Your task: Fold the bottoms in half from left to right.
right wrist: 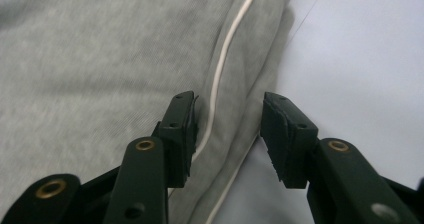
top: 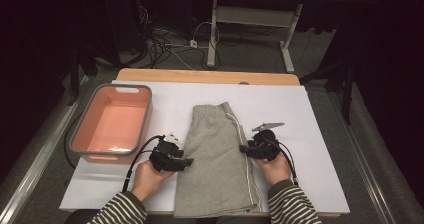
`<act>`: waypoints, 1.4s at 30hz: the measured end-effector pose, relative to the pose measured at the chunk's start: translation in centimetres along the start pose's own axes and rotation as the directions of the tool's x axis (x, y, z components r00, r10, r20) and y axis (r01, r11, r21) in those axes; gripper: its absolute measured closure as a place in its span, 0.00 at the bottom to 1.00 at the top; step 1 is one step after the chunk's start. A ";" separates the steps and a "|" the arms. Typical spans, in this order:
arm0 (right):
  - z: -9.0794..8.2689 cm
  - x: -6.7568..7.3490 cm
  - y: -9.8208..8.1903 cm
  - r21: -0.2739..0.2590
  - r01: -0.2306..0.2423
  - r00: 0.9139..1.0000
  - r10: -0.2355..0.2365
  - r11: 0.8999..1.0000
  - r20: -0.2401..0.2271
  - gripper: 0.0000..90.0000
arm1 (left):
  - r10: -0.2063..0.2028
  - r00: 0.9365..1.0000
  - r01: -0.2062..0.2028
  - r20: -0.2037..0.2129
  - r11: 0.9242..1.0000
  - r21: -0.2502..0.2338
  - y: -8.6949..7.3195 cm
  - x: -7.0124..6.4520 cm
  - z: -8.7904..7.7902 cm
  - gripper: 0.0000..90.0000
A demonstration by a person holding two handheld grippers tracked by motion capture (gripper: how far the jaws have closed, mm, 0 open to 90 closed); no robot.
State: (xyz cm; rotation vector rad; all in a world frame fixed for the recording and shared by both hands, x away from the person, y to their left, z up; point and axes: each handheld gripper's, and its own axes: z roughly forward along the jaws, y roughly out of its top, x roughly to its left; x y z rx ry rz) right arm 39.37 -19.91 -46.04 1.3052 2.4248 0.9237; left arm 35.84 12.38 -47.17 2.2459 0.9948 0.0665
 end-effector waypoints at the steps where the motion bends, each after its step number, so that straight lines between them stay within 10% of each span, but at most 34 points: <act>1: -0.2 0.1 -0.3 0.001 0.002 1.000 -0.002 1.000 -0.003 0.64 | 0.004 1.000 -0.004 0.001 1.000 0.000 0.0 -0.1 0.1 0.60; 9: -0.8 1.2 -1.6 0.014 0.016 0.999 -0.016 1.000 -0.036 0.81 | 0.007 0.999 -0.007 0.033 1.000 0.018 0.4 0.2 0.3 0.89; 20: -0.9 2.0 -1.7 0.006 0.041 0.998 -0.041 0.999 -0.041 0.82 | 0.021 0.999 -0.022 0.029 0.999 0.040 0.3 0.4 -0.7 0.92; 33: -1.1 3.0 -2.0 0.008 0.057 0.996 -0.056 0.998 -0.075 0.81 | -0.001 0.999 -0.002 0.048 0.999 0.047 -0.6 0.8 -1.4 0.91; 42: -1.9 2.8 -1.9 -0.041 0.060 0.995 -0.063 0.997 -0.072 0.69 | -0.003 1.000 0.003 -0.001 1.000 -0.019 -0.7 0.8 -2.1 0.60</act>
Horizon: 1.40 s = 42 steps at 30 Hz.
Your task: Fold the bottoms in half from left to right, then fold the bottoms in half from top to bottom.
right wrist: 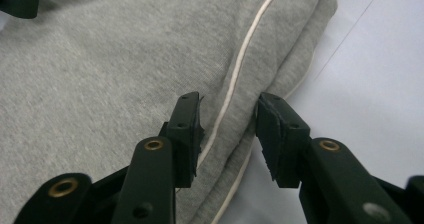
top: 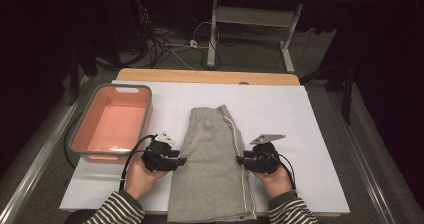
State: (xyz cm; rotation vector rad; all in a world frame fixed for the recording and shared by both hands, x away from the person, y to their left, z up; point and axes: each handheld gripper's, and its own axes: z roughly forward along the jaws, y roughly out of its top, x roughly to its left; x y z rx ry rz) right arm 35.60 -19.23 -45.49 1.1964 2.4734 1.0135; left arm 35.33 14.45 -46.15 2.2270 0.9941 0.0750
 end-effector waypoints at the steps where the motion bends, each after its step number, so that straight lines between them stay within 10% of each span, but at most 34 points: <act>1: -0.1 -0.1 0.0 -0.008 0.005 1.000 -0.005 1.000 0.000 0.68 | -0.001 1.000 0.001 -0.001 1.000 -0.002 0.0 0.1 0.0 0.60; 42: -1.8 -1.6 -0.6 -0.140 -0.044 0.999 0.046 0.989 0.017 0.68 | -0.061 0.998 0.057 -0.024 0.989 -0.137 0.0 1.4 -2.2 0.53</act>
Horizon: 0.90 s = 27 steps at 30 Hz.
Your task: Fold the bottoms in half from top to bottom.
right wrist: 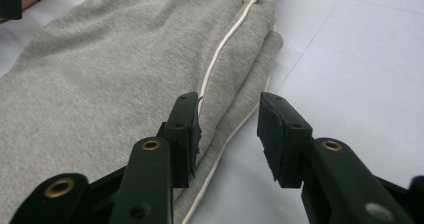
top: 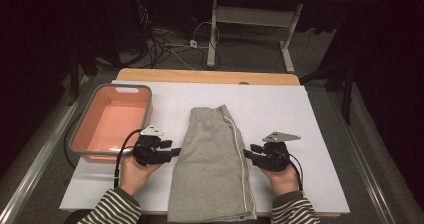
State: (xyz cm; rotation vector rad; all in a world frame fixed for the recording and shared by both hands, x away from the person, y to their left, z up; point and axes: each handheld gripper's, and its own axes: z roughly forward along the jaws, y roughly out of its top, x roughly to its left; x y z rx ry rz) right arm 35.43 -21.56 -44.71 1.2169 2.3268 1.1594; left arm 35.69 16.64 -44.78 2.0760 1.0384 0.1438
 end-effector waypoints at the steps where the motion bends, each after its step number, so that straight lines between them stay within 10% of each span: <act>1: -0.1 0.0 0.0 -0.005 0.002 1.000 -0.002 1.000 -0.002 0.68 | 0.002 1.000 -0.002 -0.002 1.000 -0.004 0.0 0.0 0.0 0.53; 27: -0.5 -1.7 2.8 -0.060 -0.021 1.000 0.021 0.998 -0.013 0.68 | 0.020 1.000 -0.019 0.015 0.999 -0.051 5.1 0.3 0.7 0.52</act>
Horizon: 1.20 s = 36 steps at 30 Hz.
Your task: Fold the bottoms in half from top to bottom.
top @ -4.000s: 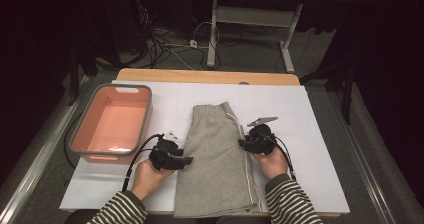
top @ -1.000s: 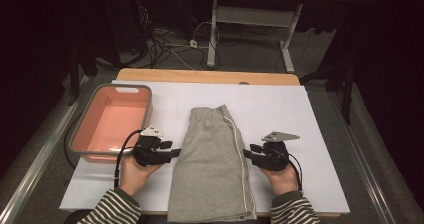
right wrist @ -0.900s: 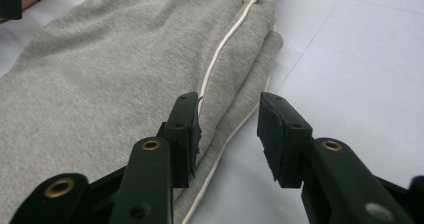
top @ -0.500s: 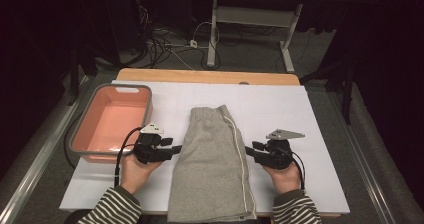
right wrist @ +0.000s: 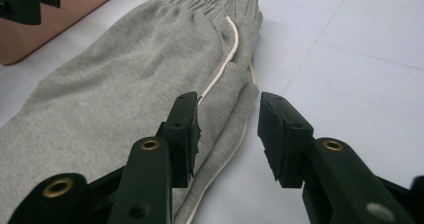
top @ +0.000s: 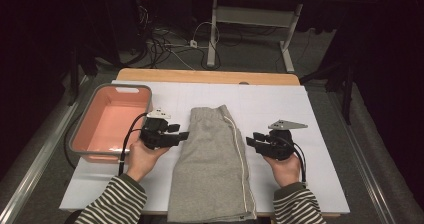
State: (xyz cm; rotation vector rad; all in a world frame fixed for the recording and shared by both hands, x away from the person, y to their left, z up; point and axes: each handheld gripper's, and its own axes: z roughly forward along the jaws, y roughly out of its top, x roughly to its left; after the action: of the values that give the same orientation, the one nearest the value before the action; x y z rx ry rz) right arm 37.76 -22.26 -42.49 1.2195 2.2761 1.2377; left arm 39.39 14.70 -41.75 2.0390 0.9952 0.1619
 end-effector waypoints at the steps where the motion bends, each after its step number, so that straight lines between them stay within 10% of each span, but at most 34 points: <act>1: 0.2 0.0 0.2 0.005 0.000 1.000 0.000 1.000 0.004 0.68 | 0.000 1.000 0.000 -0.004 1.000 0.006 0.3 0.1 0.2 0.52; 20: 6.3 -1.1 4.6 0.125 0.018 1.000 -0.020 0.992 0.013 0.62 | -0.033 0.999 0.038 -0.042 0.992 0.124 4.4 1.5 5.6 0.46; 36: 11.3 -2.1 5.7 0.253 -0.033 0.999 0.024 0.967 0.039 0.52 | -0.092 0.993 0.109 -0.080 0.965 0.240 5.0 3.4 8.5 0.41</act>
State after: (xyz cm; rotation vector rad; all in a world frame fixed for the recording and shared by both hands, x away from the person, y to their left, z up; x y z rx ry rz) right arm 48.70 -16.05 -44.96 1.3509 2.4565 0.9461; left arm 48.38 10.10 -44.31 2.2102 1.2093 0.0574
